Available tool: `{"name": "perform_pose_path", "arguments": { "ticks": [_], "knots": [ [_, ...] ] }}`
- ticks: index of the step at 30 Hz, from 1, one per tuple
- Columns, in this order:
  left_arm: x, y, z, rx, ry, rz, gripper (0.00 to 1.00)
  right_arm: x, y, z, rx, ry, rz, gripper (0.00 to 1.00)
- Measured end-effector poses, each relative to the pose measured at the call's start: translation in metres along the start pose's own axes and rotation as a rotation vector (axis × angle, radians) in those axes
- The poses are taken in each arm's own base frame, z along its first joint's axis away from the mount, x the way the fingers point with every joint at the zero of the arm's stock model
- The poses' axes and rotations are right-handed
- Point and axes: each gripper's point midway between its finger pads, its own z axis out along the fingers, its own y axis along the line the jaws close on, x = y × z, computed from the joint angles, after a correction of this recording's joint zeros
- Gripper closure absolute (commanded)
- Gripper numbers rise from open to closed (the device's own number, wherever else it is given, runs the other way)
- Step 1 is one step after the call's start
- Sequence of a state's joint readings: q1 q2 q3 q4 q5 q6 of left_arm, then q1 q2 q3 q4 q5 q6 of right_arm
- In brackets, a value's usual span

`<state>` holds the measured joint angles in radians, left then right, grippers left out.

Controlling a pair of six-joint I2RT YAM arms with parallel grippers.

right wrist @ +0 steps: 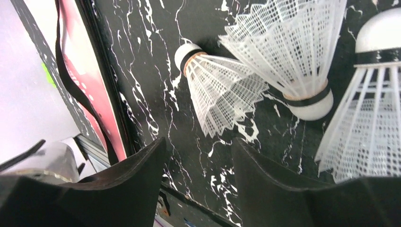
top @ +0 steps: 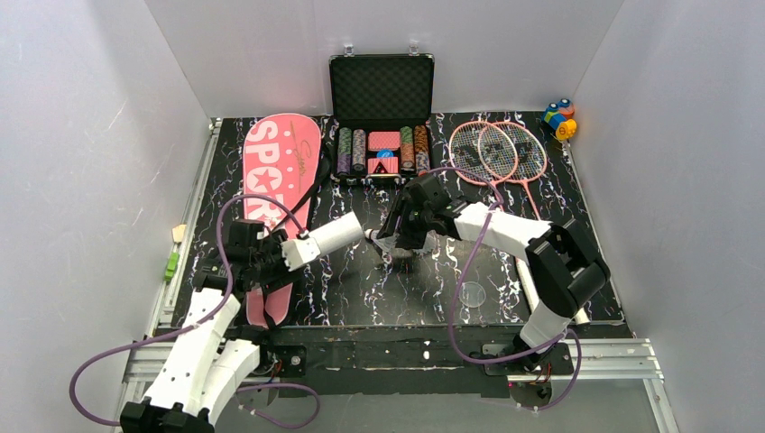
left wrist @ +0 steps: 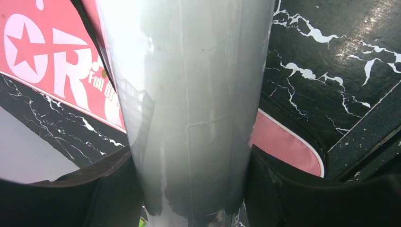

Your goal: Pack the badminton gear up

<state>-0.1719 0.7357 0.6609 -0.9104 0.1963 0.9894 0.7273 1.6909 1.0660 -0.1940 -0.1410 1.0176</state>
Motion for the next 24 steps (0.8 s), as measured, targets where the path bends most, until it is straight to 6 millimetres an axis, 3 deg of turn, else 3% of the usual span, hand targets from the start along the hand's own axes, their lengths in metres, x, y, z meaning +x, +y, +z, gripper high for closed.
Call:
{"name": "perform_pose_path", "arguments": {
  "ticks": [7,15,17,20,22,24],
  "knots": [
    [0.002,-0.007,-0.007,0.008,-0.001,0.018,0.39,-0.010,0.003,0.018,0.002,-0.030,0.029,0.59],
    [-0.010,-0.019,-0.020,0.013,-0.099,0.096,0.43,-0.018,0.004,0.027,-0.004,-0.062,0.017,0.93],
    [-0.016,-0.021,-0.024,0.009,-0.138,0.129,0.45,-0.018,0.004,0.026,-0.004,-0.064,0.005,0.97],
    [-0.023,-0.025,-0.023,0.033,-0.177,0.158,0.47,-0.020,0.009,0.010,-0.015,-0.078,-0.043,0.99],
    [-0.025,-0.028,-0.020,0.067,-0.188,0.162,0.47,-0.023,0.022,-0.013,-0.050,-0.103,-0.087,0.99],
    [-0.028,-0.031,-0.017,0.111,-0.193,0.154,0.47,-0.029,0.041,-0.051,-0.114,-0.160,-0.143,0.99]
  ]
}}
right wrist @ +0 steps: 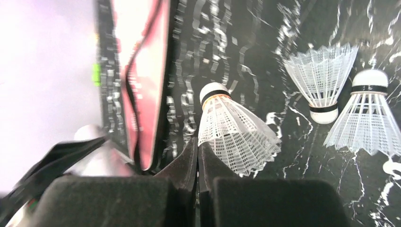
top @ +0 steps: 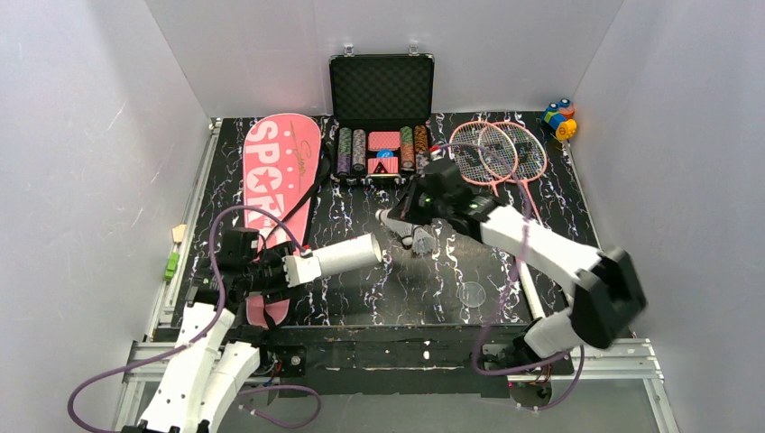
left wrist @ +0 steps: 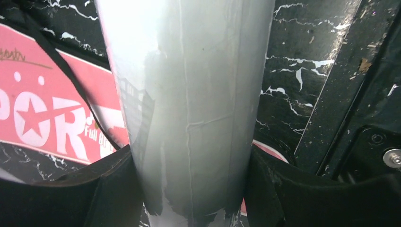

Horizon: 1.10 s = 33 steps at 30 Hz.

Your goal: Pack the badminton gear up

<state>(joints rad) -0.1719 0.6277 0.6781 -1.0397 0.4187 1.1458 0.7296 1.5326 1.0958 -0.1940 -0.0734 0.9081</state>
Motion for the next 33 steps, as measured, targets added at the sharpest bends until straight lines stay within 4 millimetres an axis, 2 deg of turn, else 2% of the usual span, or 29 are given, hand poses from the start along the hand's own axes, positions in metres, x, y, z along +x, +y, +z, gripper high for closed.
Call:
{"name": "perform_pose_path", "arguments": {
  "ticks": [3,6,9,14,18,24,33],
  "knots": [
    [-0.007,0.003,0.002,0.033,-0.021,-0.005,0.48,-0.020,0.031,-0.058,-0.110,-0.116,-0.073,0.99],
    [-0.017,0.007,0.000,0.042,-0.058,0.015,0.49,-0.026,0.045,-0.105,-0.181,-0.188,-0.138,0.99],
    [-0.025,0.006,-0.002,0.046,-0.096,0.041,0.49,-0.018,0.043,-0.131,-0.200,-0.190,-0.188,0.99],
    [-0.034,0.003,-0.002,0.087,-0.141,0.064,0.50,0.013,0.029,-0.163,-0.219,-0.119,-0.266,0.99],
    [-0.039,0.004,0.001,0.116,-0.160,0.069,0.50,0.032,0.028,-0.188,-0.271,-0.072,-0.318,0.99],
    [-0.043,0.003,0.003,0.137,-0.184,0.096,0.50,0.056,0.034,-0.211,-0.368,0.008,-0.368,0.99],
    [-0.047,0.000,0.004,0.153,-0.210,0.121,0.49,0.068,0.049,-0.203,-0.414,0.103,-0.394,0.99]
  ]
}}
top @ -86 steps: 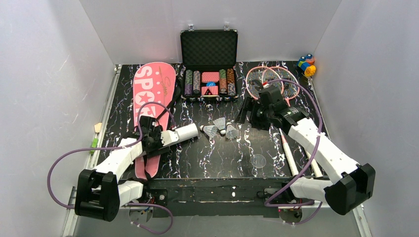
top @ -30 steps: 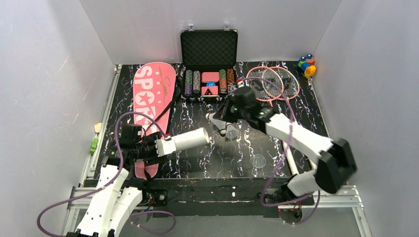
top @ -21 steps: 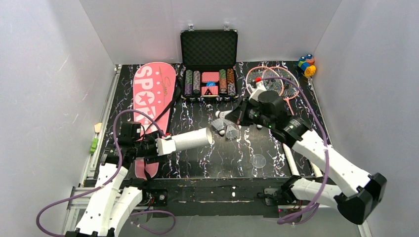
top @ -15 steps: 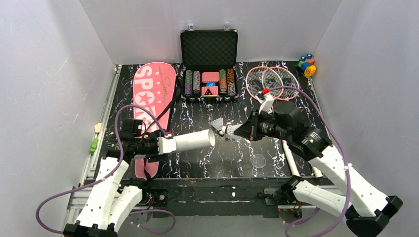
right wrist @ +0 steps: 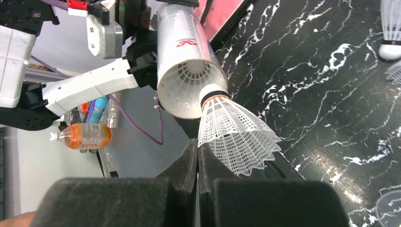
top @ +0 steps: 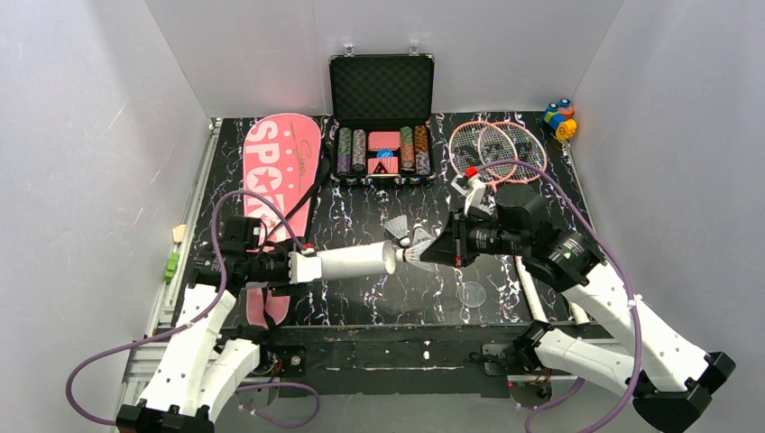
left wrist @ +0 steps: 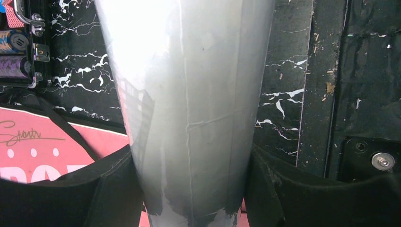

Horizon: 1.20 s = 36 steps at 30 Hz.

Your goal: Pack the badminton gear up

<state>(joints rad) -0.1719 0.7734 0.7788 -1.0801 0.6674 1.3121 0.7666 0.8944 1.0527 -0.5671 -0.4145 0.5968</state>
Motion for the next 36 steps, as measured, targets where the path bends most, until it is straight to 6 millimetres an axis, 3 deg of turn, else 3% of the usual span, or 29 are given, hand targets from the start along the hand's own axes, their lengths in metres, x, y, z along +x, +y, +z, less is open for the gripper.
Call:
{"name": "perform_pose_path", "arguments": {
  "ticks": [9,16,18,21,23,29,36],
  "knots": [
    [-0.002,-0.002,0.001,0.013,-0.012,0.005,0.49,-0.003,0.024,0.024,-0.078,0.047,-0.047,0.99],
    [-0.007,-0.003,0.001,0.018,-0.037,-0.002,0.50,-0.001,0.027,0.044,-0.099,0.073,-0.056,0.99],
    [-0.009,-0.003,0.000,0.018,-0.046,-0.001,0.50,-0.005,0.030,0.047,-0.109,0.062,-0.058,0.90],
    [-0.013,-0.002,-0.001,0.019,-0.060,-0.003,0.50,-0.012,0.036,0.048,-0.134,0.036,-0.054,0.61],
    [-0.017,-0.001,-0.002,0.015,-0.072,-0.001,0.50,-0.016,0.041,0.048,-0.153,0.016,-0.052,0.49],
    [-0.023,0.000,-0.003,0.022,-0.097,-0.009,0.50,-0.019,0.047,0.033,-0.175,-0.047,-0.061,0.29],
    [-0.027,0.002,-0.005,0.023,-0.106,-0.023,0.51,-0.029,0.053,-0.009,-0.144,-0.181,-0.109,0.23]
  ]
}}
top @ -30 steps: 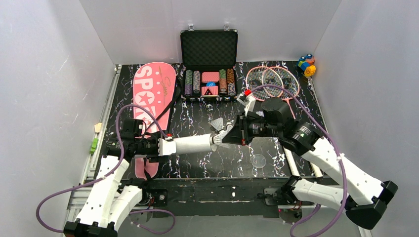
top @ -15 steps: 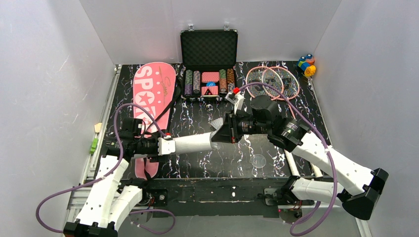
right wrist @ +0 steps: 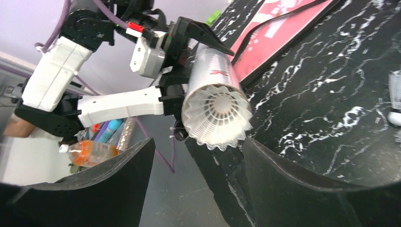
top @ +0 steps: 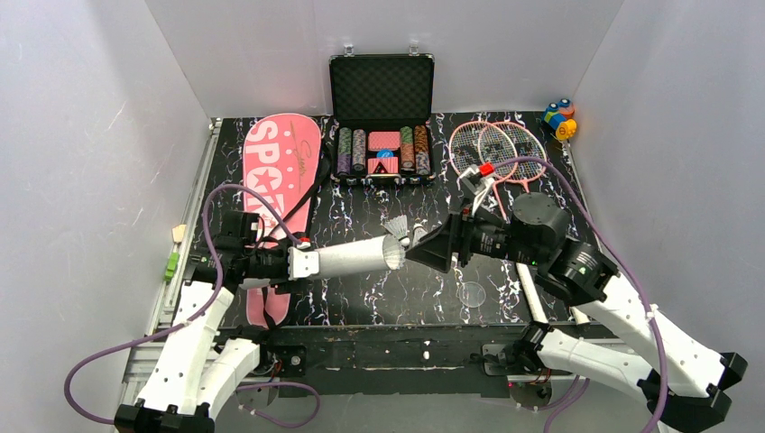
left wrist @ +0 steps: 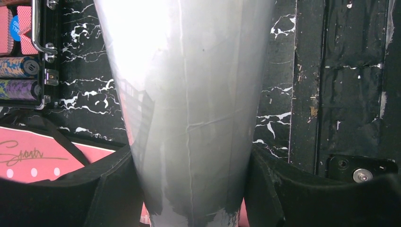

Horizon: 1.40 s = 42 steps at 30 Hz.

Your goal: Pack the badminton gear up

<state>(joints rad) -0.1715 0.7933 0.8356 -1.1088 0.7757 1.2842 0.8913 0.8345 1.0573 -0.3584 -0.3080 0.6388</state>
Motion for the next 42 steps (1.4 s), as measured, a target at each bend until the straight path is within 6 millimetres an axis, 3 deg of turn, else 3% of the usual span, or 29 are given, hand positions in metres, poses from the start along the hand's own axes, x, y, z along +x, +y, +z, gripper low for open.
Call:
{"name": "perform_pose_path", "arguments": {
  "ticks": [4,12,25,34,38,42],
  "knots": [
    [-0.005,0.003,-0.003,-0.008,-0.011,-0.002,0.51,0.001,-0.015,-0.006,0.086,-0.019,-0.005,0.23],
    [-0.014,0.005,-0.006,-0.015,-0.031,-0.014,0.51,0.024,-0.058,0.018,0.237,0.083,0.044,0.22],
    [-0.017,0.006,-0.008,-0.018,-0.034,-0.028,0.52,0.024,-0.063,0.032,0.229,0.082,0.051,0.27],
    [-0.018,0.005,-0.007,-0.005,-0.041,-0.032,0.52,0.030,-0.069,0.053,0.213,0.123,0.082,0.18],
    [-0.013,0.001,-0.004,0.002,-0.036,-0.026,0.53,0.023,-0.071,0.047,0.238,0.101,0.080,0.15],
    [-0.002,-0.011,0.001,0.028,-0.016,-0.049,0.53,-0.006,-0.081,0.020,0.292,-0.008,0.089,0.14]
  ]
}}
